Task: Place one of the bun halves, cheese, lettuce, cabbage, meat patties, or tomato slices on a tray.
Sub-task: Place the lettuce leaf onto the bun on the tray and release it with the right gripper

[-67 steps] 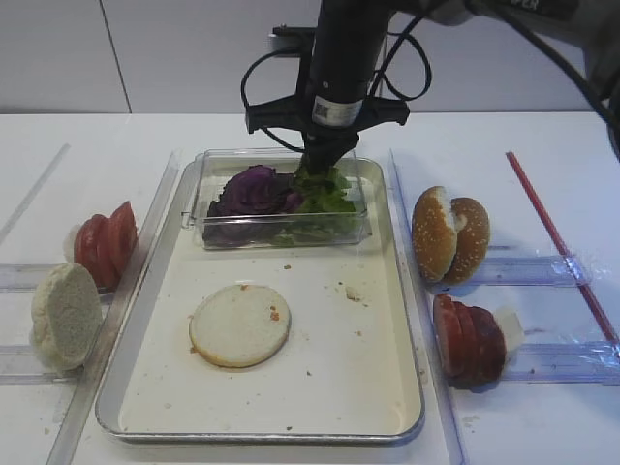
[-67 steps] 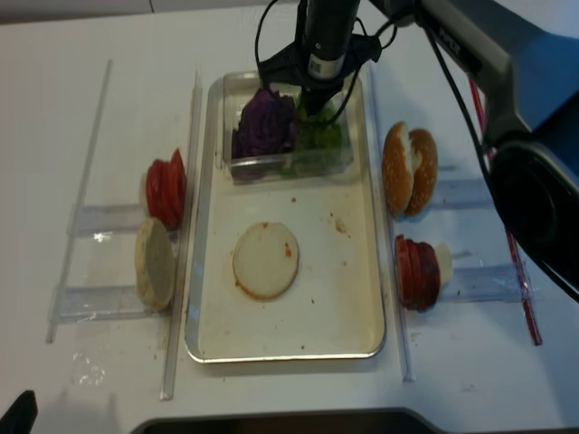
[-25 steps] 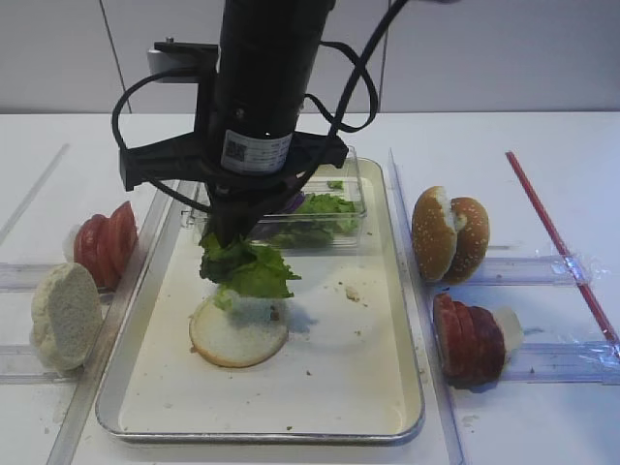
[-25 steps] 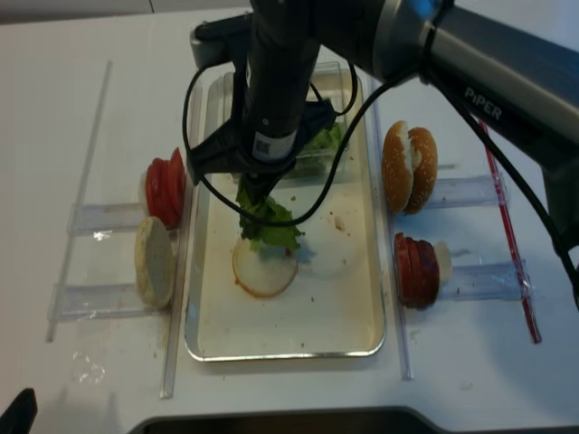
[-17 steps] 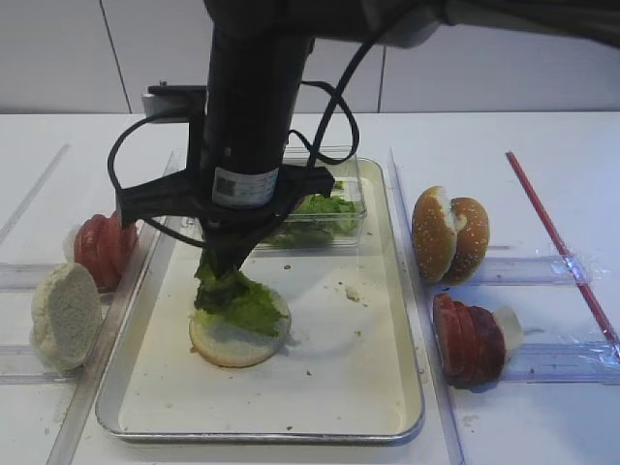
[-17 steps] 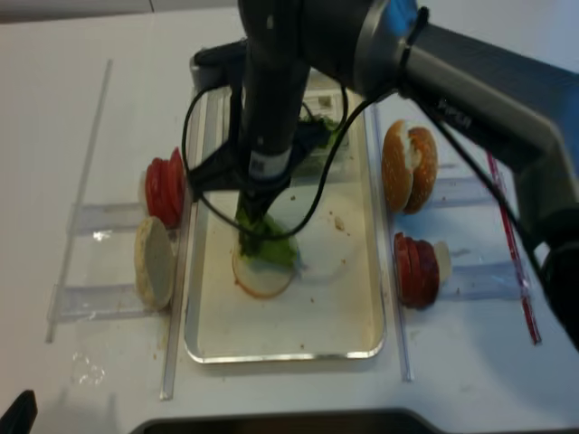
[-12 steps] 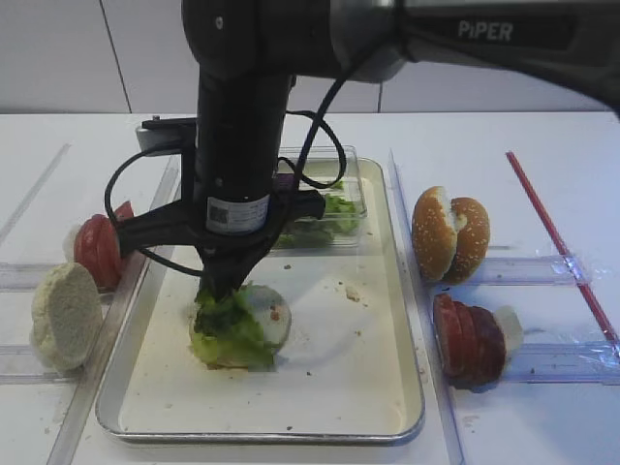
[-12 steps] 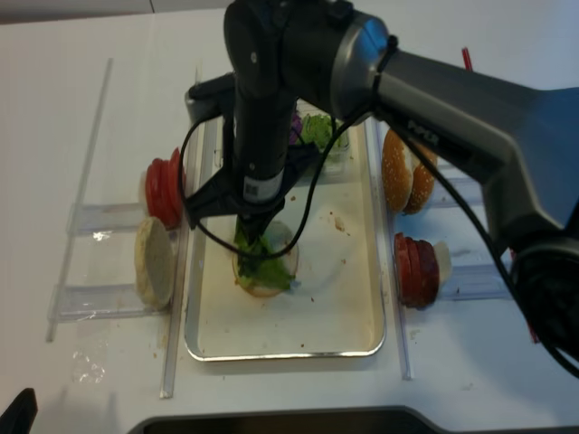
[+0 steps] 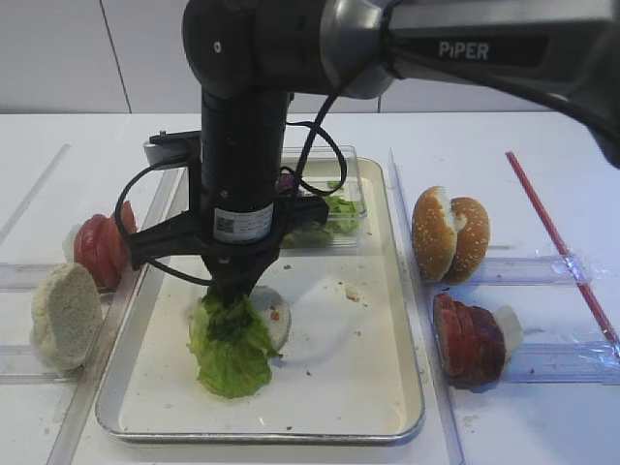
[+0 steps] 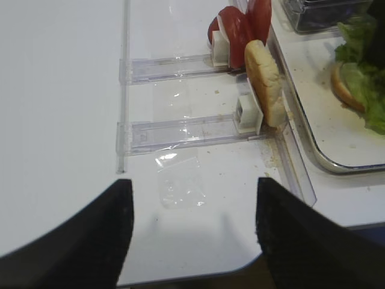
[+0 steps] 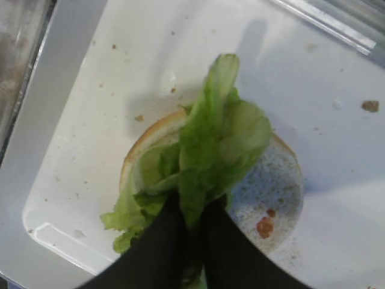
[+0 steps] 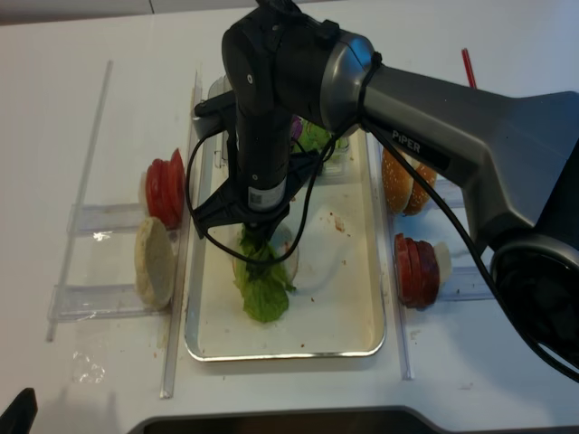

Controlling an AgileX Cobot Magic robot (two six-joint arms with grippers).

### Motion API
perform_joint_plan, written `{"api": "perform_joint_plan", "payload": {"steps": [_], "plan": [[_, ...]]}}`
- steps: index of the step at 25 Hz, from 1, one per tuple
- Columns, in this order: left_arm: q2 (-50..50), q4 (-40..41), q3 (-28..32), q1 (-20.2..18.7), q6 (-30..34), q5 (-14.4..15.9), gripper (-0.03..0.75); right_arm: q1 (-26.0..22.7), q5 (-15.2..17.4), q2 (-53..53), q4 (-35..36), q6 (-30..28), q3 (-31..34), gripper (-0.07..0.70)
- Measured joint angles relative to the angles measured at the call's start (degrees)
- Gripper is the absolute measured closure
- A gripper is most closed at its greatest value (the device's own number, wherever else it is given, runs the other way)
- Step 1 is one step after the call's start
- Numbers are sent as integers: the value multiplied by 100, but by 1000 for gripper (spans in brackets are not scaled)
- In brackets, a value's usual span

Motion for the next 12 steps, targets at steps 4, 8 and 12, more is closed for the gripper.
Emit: {"api": "perform_joint_plan", "payload": {"steps": [4,8,12], "plan": [[0,0,0,0,0,0,304,0,0,0,0,0,0,285],[0,0,0,0,0,0,304,7,0,-22,-25,0,0,13],[0,0,0,0,0,0,304,7,0,-255,-242,0,0,-50]]}}
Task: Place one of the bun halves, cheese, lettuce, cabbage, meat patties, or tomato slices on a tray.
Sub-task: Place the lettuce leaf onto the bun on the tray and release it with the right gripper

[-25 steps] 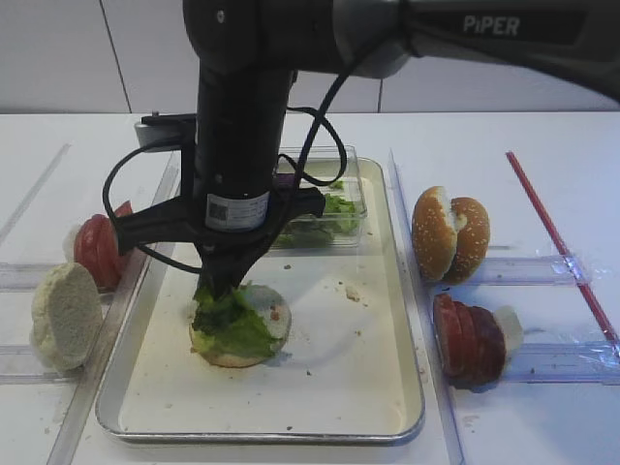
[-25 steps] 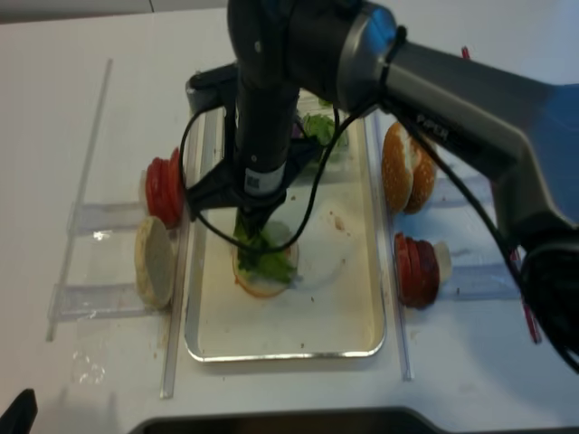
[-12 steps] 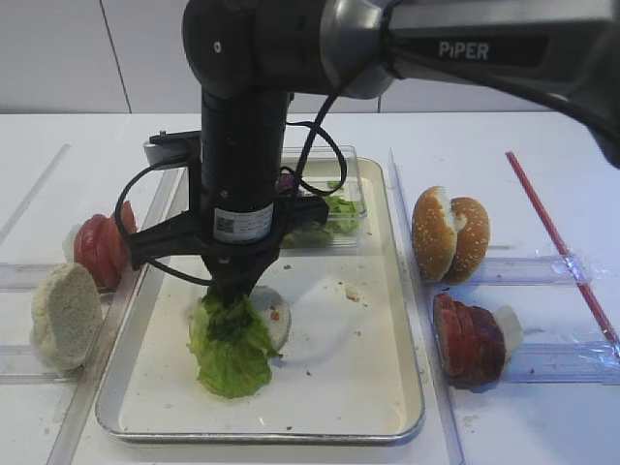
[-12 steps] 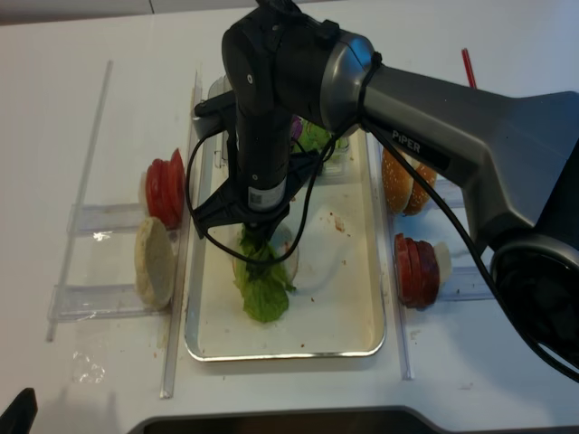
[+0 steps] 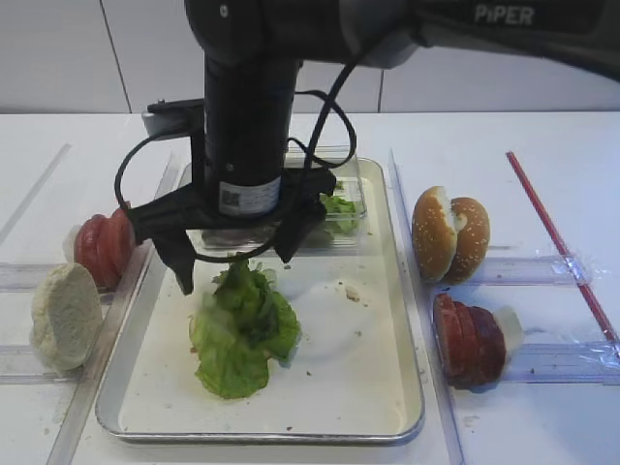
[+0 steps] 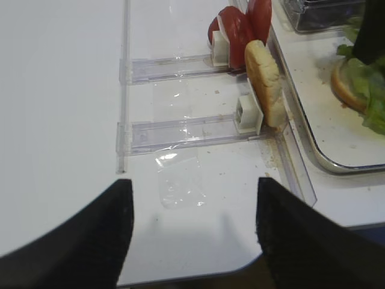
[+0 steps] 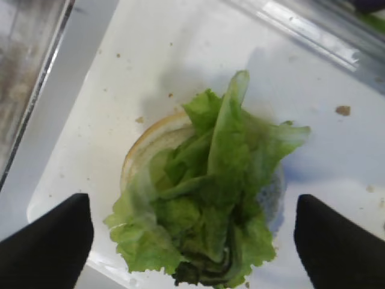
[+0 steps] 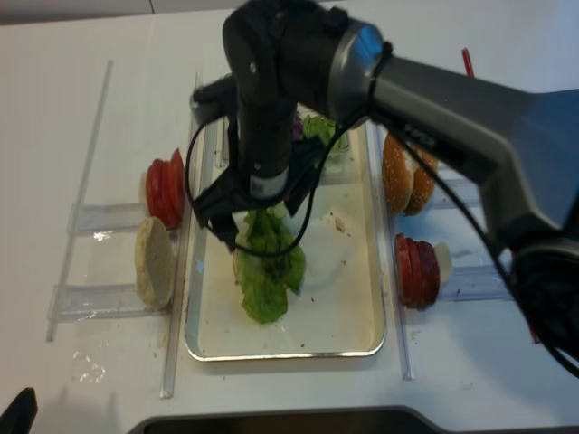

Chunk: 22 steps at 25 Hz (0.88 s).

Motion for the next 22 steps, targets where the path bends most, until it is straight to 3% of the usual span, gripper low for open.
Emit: {"api": "perform_joint_plan", "payload": {"steps": [14,22], "plan": [[0,0,0,0,0,0,304,-46,22,-889,-544,181,12,-60],[0,0,0,0,0,0,304,-785,33,-1405,-570,180,466,-60]]}}
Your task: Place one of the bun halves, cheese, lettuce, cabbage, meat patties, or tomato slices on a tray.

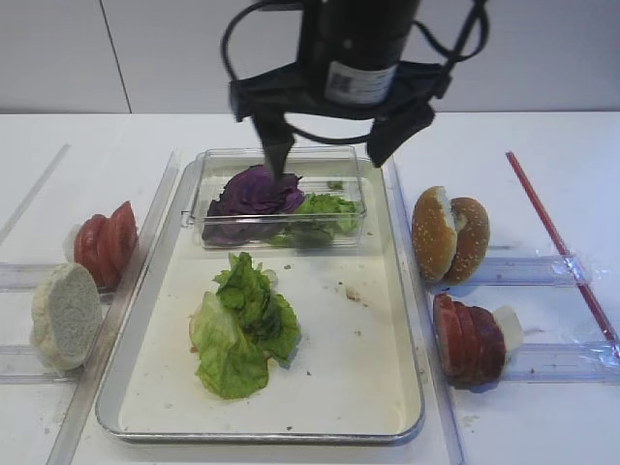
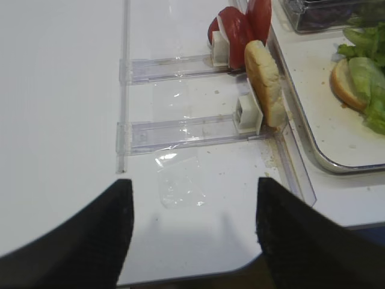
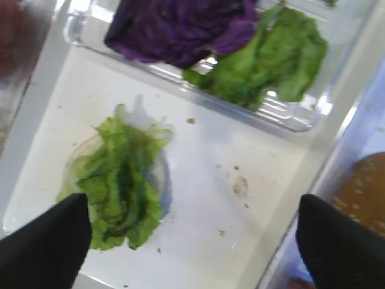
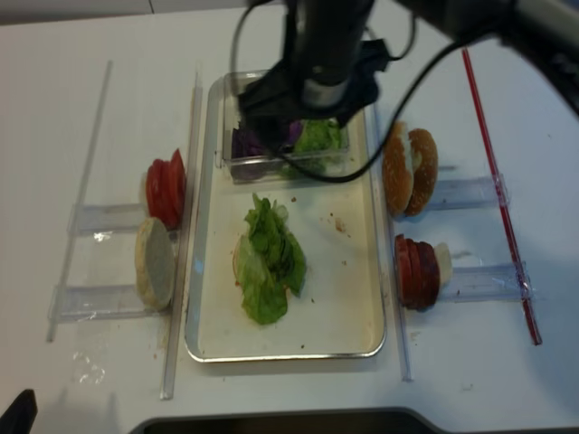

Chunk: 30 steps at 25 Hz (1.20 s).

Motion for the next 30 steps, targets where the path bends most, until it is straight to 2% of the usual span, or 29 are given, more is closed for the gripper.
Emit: {"api": "perform_joint_plan", "payload": {"steps": [11,15,18,23,30], "plan": [[0,0,0,0,0,0,304,-1827,11,-1648,-201,-283,1568,-60],[0,0,0,0,0,0,304,-2272,22,-2255,-410,-425,2104,-60],[0,0,0,0,0,0,304,-2468,22,-2641,-537,-463,2508,-60],[0,0,0,0,0,0,304,-2499,22,-3343,-853,-549,3171,-60],[0,0,0,0,0,0,304,-2499,43,-4723,-617,-891,4189,-60]]}}
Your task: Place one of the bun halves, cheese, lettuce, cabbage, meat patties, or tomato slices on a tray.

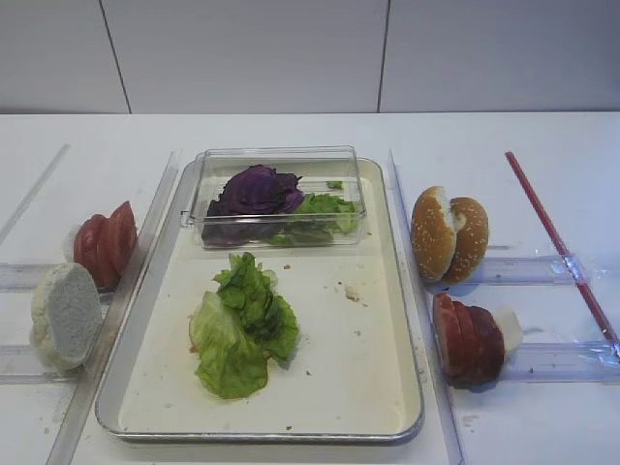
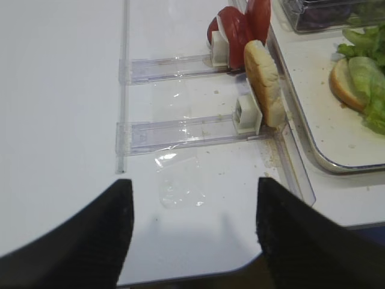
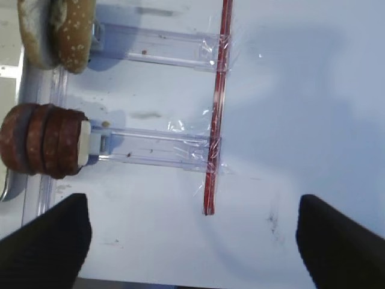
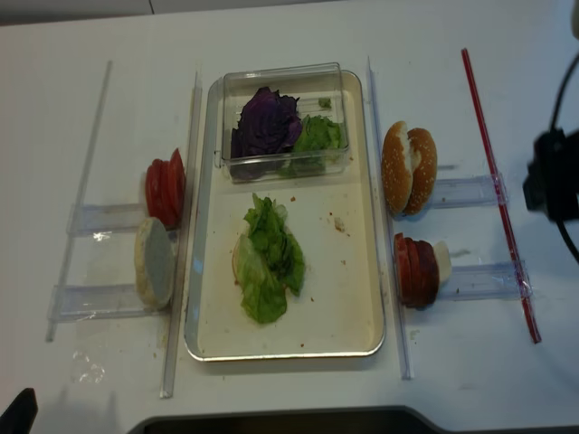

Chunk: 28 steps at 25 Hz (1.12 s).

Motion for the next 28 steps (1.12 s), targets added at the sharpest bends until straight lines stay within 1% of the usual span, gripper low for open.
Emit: {"api": "perform_joint_plan", "payload": {"steps": [9,16,21,24,28], "plan": [[0,0,0,0,0,0,304,0,64,-2142,81,-103,1044,-57],[0,0,0,0,0,0,304,0,122,-3730,81,-302,1986,8],[0,0,0,0,0,0,304,0,130,-4650,81,-347,2487,57],[0,0,0,0,0,0,304,0,-83,-5132,81,-370,2802,80],[0,0,0,0,0,0,304,0,-392,-5626,81,-389,2879,112]]}}
